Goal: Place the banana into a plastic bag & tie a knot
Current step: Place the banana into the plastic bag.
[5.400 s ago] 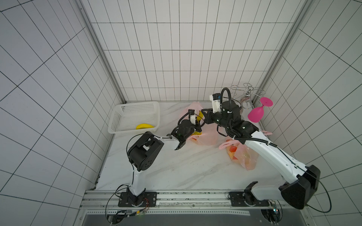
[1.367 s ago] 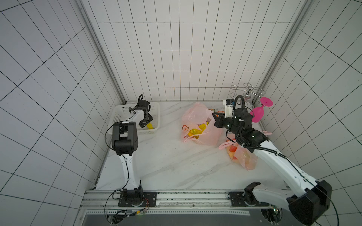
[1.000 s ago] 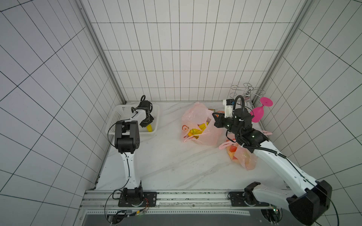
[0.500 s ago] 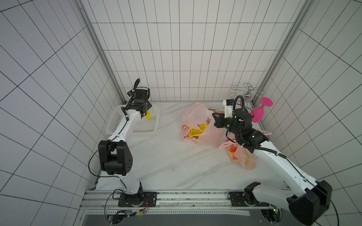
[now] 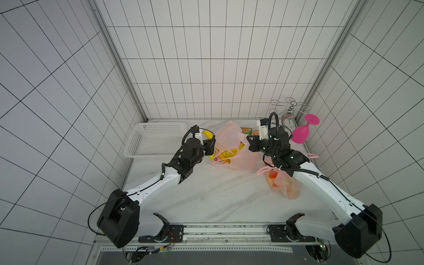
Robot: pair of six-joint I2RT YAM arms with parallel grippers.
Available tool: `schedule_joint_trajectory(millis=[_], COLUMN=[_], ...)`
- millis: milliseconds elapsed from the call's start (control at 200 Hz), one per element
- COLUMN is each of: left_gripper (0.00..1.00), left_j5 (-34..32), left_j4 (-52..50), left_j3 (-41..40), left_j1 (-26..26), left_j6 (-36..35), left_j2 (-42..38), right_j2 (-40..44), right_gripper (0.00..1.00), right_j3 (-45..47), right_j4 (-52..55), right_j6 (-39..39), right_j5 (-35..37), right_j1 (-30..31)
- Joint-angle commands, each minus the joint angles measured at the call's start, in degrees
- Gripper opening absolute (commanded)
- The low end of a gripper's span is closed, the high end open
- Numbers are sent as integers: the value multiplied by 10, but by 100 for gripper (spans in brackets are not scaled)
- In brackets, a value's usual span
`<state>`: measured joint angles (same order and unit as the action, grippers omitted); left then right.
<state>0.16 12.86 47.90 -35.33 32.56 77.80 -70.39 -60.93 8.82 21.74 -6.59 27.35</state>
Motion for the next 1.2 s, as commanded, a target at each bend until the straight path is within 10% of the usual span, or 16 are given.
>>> schedule_joint_trajectory(millis=[0,650,1194], left_gripper=[22,24,32], left_j5=[48,45,128], left_j4=[180,620,308], left_j3=[-14,-36,95], left_j1=[-16,-97,-108], left_j6=[-40,-102,-225], left_j2=[23,279,344], right_j2=[-4,-24,-28], right_gripper=[0,0,0], right_j3=[-75,-140,-151], right_j4=[8,14,14], right_j6=[7,26,15], right_j5=[-21,-40,-36], right_j1=[-6,-7,-13])
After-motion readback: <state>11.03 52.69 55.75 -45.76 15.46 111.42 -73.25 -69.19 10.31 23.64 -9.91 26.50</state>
